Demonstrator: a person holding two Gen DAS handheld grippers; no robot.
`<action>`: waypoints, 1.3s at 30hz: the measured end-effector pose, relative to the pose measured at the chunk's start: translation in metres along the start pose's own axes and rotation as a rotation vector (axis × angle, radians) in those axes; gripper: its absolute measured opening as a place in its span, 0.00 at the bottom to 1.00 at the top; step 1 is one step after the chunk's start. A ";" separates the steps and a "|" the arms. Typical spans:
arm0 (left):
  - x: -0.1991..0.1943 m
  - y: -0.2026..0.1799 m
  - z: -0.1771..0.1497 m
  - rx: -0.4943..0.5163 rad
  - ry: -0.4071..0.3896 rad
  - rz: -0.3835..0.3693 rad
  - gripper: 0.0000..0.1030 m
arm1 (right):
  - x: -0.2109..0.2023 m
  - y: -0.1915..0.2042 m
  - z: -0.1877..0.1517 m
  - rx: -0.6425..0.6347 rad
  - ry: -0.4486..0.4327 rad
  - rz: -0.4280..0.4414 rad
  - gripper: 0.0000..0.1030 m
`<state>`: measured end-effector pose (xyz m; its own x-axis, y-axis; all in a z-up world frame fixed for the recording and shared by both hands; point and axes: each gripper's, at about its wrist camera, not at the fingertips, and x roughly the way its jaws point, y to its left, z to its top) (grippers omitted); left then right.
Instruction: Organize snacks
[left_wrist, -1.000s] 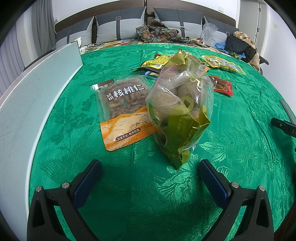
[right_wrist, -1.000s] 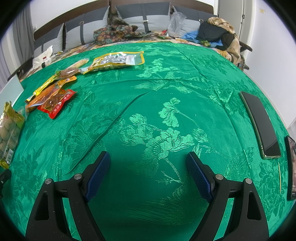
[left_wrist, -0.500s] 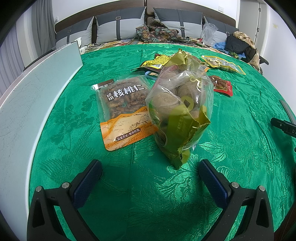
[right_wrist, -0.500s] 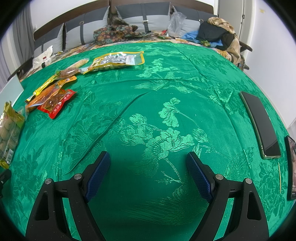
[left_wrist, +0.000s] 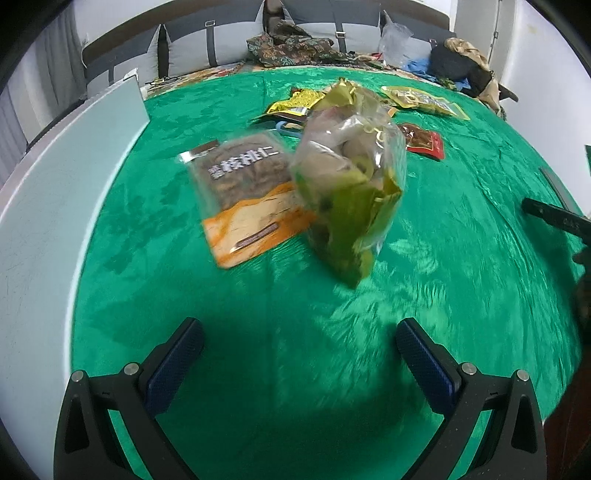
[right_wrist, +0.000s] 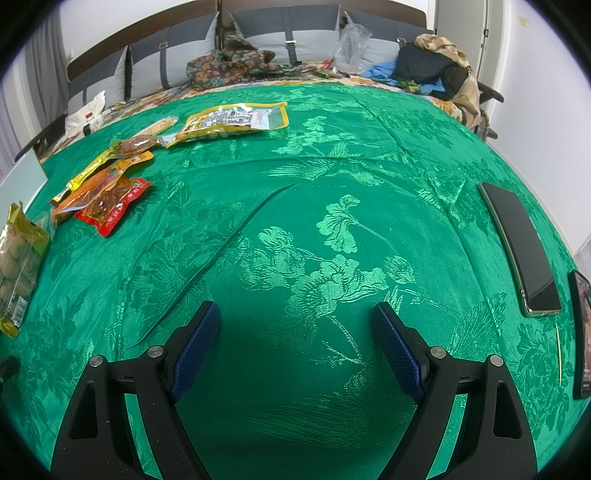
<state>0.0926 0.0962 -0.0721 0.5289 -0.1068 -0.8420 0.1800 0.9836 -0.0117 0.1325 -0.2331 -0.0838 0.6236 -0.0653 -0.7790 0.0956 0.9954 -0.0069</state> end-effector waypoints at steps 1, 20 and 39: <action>-0.003 0.002 -0.001 -0.002 -0.004 -0.004 1.00 | 0.000 0.000 0.000 0.000 0.000 0.000 0.85; 0.033 -0.042 0.112 0.100 0.038 -0.017 0.55 | 0.000 0.000 0.000 0.001 0.000 0.000 0.85; -0.081 0.061 -0.016 -0.311 -0.223 -0.033 0.49 | -0.005 0.033 0.015 0.022 0.054 0.052 0.84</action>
<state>0.0481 0.1672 -0.0133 0.7007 -0.1348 -0.7006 -0.0417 0.9726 -0.2287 0.1440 -0.2007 -0.0703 0.5856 -0.0095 -0.8105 0.0821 0.9955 0.0477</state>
